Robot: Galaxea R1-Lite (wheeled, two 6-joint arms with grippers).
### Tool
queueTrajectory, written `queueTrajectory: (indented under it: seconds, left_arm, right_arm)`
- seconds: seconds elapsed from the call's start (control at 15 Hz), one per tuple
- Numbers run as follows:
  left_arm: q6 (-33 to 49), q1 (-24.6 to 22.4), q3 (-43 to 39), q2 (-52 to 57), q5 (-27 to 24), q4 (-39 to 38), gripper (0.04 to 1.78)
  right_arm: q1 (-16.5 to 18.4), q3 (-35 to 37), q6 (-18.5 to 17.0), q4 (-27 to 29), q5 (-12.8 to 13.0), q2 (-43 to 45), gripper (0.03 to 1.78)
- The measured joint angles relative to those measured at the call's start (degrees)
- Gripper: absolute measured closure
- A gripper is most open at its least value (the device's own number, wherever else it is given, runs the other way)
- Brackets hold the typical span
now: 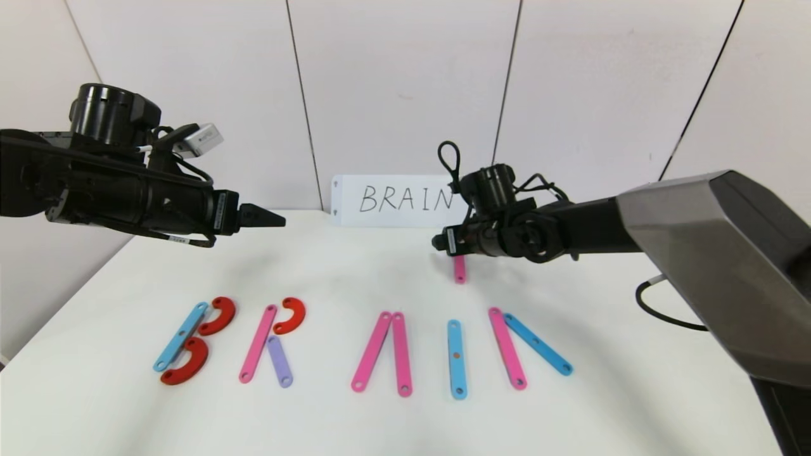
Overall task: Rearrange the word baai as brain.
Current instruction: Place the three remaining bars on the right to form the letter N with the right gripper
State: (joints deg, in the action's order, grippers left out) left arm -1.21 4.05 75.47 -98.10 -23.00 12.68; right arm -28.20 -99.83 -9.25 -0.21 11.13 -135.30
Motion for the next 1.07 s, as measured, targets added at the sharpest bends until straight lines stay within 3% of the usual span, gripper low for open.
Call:
queueTrajectory:
  seconds: [0.33, 0.47, 0.67, 0.93, 1.07]
  left_arm:
    - [0.00, 0.00, -0.06, 0.00, 0.00, 0.00, 0.09]
    - [0.00, 0.00, -0.06, 0.02, 0.00, 0.00, 0.09]
    - [-0.02, 0.02, -0.06, 0.00, 0.00, 0.00, 0.09]
    - [0.00, 0.09, -0.06, 0.00, -0.01, 0.02, 0.09]
    - [-0.02, 0.17, -0.12, 0.00, 0.00, 0.00, 0.09]
  right_arm:
    - [-0.49, -1.71, -0.11, -0.04, 0.41, -4.13, 0.09]
    - [-0.63, -1.74, -0.13, -0.17, 0.41, -4.66, 0.18]
    - [-0.72, -1.77, -0.28, -0.20, 0.41, -4.86, 0.53]
    - [-0.71, -1.46, -0.37, -0.21, 0.41, -5.00, 1.24]
    - [-0.71, -1.41, -0.39, -0.20, 0.41, -4.97, 1.47]
